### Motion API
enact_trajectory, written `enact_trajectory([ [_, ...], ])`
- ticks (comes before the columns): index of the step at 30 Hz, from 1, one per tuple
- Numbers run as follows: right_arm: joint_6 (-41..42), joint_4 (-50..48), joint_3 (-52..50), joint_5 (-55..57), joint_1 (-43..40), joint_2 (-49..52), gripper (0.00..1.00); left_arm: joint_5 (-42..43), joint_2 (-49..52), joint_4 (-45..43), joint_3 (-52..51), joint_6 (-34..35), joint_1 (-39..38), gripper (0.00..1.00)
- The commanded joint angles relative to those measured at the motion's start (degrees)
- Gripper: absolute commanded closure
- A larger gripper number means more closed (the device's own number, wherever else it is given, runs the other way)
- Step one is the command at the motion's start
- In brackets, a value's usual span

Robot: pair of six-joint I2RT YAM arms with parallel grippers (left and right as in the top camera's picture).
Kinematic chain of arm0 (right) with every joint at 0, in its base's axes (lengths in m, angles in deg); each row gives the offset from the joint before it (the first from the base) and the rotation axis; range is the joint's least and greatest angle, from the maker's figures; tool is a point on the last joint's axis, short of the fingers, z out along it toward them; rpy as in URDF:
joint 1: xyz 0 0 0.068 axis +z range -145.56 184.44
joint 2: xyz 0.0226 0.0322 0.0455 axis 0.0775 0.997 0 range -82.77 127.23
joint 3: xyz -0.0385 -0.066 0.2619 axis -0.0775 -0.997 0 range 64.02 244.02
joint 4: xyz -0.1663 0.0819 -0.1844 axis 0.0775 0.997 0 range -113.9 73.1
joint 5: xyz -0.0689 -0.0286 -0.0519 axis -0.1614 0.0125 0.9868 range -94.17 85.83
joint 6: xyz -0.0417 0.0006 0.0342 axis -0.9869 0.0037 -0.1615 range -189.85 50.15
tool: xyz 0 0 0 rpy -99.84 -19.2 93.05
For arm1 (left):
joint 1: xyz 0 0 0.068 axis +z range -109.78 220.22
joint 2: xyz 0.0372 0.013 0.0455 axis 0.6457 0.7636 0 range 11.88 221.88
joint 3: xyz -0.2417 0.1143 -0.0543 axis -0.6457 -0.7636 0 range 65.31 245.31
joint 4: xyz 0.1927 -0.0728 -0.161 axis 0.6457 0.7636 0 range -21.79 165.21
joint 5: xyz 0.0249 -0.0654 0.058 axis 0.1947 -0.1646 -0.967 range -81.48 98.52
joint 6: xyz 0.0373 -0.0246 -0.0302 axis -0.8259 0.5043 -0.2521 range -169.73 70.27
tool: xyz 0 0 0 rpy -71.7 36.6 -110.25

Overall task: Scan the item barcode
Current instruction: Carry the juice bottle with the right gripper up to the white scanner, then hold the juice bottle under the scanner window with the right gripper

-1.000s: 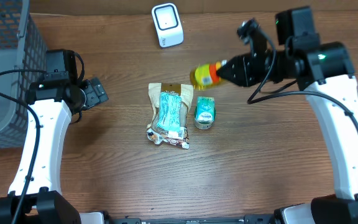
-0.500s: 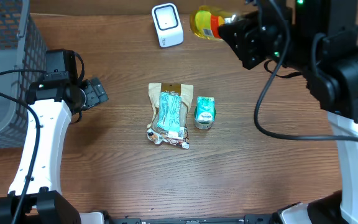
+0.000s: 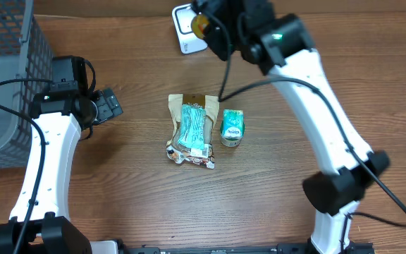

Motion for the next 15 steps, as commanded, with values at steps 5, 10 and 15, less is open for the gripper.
enact_trajectory([
  [5,-11.08,-9.44,-0.02,4.83,0.72,6.6,0.96,-0.48,-0.63,-0.07,0.52,-0.72,-0.15,0.0],
  [10,-15.08,-15.43,-0.02,6.4,0.72,10.47,0.96,-0.5,-0.66,-0.07,0.52,-0.72,-0.15,0.0],
  [15,-16.04,-21.35,-0.02,6.64,0.72,12.63,0.96,-0.48,-0.63,-0.09,0.52,-0.7,-0.15,0.0],
])
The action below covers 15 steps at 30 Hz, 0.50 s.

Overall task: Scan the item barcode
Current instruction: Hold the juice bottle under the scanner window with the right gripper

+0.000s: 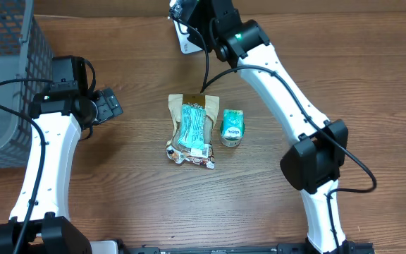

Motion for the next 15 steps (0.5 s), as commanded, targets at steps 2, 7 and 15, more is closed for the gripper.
enact_trajectory([
  [2,-1.88,-5.27,0.11,1.49,0.17,0.83,0.96,-0.48,-0.66,-0.09,0.52,-0.72,-0.15,0.0],
  [7,-1.88,-11.58,0.11,1.46,0.0,2.56,0.96,-0.48,-0.63,-0.09,0.52,-0.72,-0.15,0.01],
  [15,-1.84,-15.32,0.09,1.42,-0.04,2.67,0.95,-0.5,-0.63,-0.09,0.52,-0.7,-0.15,0.0],
])
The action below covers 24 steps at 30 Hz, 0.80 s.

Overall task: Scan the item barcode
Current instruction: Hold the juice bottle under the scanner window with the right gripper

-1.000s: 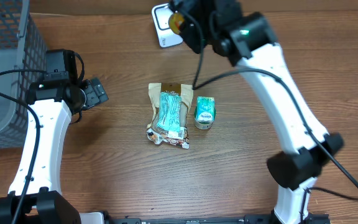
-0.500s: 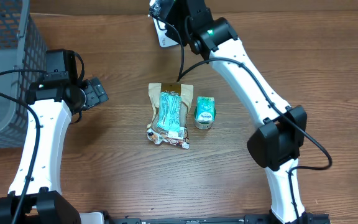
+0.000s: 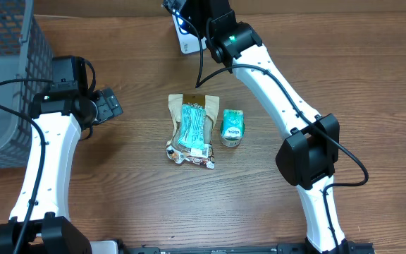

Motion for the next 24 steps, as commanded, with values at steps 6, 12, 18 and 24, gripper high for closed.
enact_trajectory([
  [6,-0.28,-3.06,-2.05,0.55,-1.16,-0.13,0.96,-0.46,-0.66,-0.07,0.52,-0.7,-0.15,0.0],
  [12,-0.26,-7.23,-5.75,0.24,-2.45,-0.13,0.96,-0.46,-0.66,-0.09,0.52,-0.72,-0.15,0.0],
  [18,-0.24,-12.24,-10.29,-4.07,-3.28,-0.13,0.96,-0.46,-0.66,-0.09,0.52,-0.7,-0.15,0.01],
  [24,0.17,-15.76,-12.96,-5.55,-3.28,-0.13,0.96,-0.46,-0.63,-0.07,0.52,-0.72,-0.15,0.01],
])
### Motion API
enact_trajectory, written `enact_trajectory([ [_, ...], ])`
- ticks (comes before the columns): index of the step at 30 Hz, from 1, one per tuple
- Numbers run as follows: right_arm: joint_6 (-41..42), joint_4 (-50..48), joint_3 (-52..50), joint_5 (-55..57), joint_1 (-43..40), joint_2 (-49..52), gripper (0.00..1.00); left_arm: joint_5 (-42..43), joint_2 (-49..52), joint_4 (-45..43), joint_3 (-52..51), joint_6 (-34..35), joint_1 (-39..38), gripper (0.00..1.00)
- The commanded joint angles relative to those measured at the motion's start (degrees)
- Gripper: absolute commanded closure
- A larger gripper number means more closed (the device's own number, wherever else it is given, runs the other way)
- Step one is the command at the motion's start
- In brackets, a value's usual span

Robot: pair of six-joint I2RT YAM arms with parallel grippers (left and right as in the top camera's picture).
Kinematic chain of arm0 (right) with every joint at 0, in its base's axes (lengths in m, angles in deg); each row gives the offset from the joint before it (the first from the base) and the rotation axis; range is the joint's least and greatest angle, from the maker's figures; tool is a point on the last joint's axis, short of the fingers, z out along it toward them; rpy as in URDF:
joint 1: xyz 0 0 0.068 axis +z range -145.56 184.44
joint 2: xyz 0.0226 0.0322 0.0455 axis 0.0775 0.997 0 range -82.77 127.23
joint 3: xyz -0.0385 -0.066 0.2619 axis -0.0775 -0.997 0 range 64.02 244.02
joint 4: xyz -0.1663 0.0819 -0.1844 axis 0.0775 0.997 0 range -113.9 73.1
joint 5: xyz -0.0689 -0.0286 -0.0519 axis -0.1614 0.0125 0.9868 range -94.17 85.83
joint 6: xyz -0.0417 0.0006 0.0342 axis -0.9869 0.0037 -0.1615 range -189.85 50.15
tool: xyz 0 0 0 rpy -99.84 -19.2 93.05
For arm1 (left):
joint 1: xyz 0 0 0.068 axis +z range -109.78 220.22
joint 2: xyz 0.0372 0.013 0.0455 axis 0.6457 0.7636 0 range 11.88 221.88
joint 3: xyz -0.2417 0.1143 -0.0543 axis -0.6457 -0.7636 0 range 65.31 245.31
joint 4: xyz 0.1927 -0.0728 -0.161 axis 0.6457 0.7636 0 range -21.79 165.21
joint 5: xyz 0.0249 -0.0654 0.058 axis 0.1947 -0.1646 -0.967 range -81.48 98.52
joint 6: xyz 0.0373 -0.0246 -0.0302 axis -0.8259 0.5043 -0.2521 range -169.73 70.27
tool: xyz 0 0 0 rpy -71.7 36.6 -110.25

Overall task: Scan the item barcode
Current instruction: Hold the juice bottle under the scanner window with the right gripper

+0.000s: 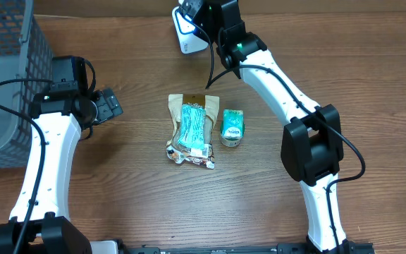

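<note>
A white barcode scanner (186,35) lies at the far edge of the table, top centre. My right gripper (204,15) hangs over the scanner's right part, its fingers hidden under the wrist, so its state does not show. A brown and teal snack bag (191,129) lies flat mid-table, and a small teal packet (232,128) lies just right of it. My left gripper (109,105) points right, about a hand's width left of the bag. It holds nothing that I can see.
A grey wire basket (9,77) stands at the left edge beside the left arm. The right arm (280,85) stretches diagonally from the lower right to the scanner, passing above and to the right of the teal packet.
The right wrist has shifted a little to the right over the scanner, so more of the white scanner shows. Bag, packet and left arm have not moved.
At first the right wrist was by the scanner's right side with the elbow far out right. Then the arm lay straighter and the wrist covered the scanner's top. It stayed there, further left, and now sits slightly back to the right. The items and left arm stayed put.
</note>
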Motion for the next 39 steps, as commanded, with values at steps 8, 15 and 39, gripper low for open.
enact_trajectory([
  [8,0.2,-4.42,-2.29,-2.1,0.15,0.76,0.96,-0.46,-0.63,-0.09,0.52,-0.72,-0.15,0.0],
  [15,0.22,-4.24,-2.29,-2.08,0.15,2.69,0.96,-0.46,-0.63,-0.09,0.52,-0.72,-0.15,0.0],
  [39,0.37,-4.87,-2.27,-1.84,0.04,3.15,0.96,-0.46,-0.66,-0.07,0.52,-0.72,-0.15,0.0],
])
